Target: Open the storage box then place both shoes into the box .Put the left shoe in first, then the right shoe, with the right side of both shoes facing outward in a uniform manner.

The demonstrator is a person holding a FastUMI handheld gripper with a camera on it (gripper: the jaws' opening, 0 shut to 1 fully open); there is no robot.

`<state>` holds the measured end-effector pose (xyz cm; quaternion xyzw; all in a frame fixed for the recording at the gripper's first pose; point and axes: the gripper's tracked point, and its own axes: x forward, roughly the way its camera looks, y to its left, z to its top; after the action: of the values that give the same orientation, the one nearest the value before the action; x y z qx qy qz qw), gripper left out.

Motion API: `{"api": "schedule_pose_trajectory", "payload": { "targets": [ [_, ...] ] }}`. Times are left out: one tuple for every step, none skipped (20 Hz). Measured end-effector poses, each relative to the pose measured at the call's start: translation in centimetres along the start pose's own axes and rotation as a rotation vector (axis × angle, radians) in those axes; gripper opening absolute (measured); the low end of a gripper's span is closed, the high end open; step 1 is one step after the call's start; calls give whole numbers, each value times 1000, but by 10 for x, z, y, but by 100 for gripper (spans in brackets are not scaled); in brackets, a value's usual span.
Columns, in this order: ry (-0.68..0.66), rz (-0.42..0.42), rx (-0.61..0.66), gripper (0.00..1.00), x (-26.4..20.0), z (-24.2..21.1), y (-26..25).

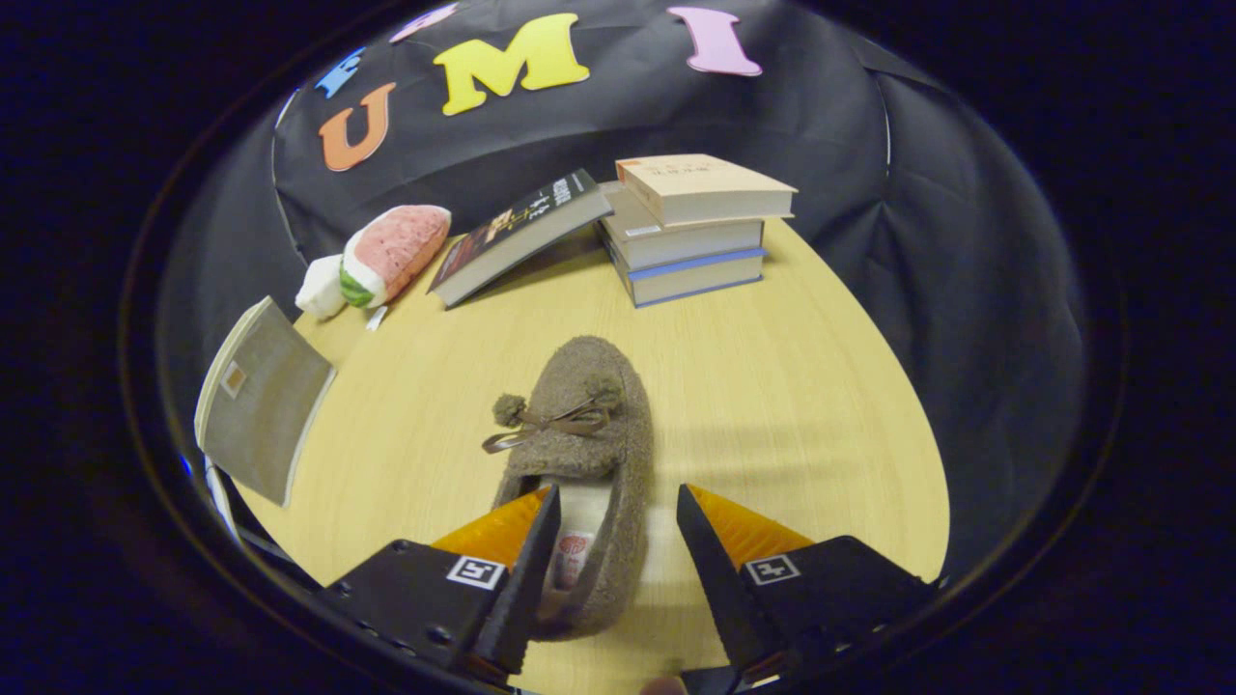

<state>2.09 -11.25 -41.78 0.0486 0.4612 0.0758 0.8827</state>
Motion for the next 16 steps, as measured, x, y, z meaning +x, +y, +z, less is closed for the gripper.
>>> {"api": "schedule_pose_trajectory", "payload": {
  "targets": [
    [18, -1, 7, 65, 3, 0, -2],
    [24, -5, 11, 54, 6, -2, -2],
    [31, -3, 19, 44, 7, -2, -3],
    [42, -1, 25, 34, 10, -3, -2],
    [52, -1, 32, 33, 11, -4, -2],
    [63, 2, 40, 35, 13, -5, -2],
    [71, -6, 52, 38, 13, -5, -3],
    [70, -25, 77, 38, 6, -2, -10],
    [79, -19, 106, 24, 14, -4, -8],
    [98, -22, 119, 10, 14, -6, -9],
    [90, -30, 141, 11, 13, -3, -10],
    [106, -28, 148, 1, 11, -5, -9],
    [105, -31, 166, 1, 10, -5, -9],
    [115, -26, 196, 1, 7, -4, -6],
    [125, -13, 237, 0, 4, -5, -1],
    [130, -1, 277, 0, -1, -5, 5]
  ]
}}
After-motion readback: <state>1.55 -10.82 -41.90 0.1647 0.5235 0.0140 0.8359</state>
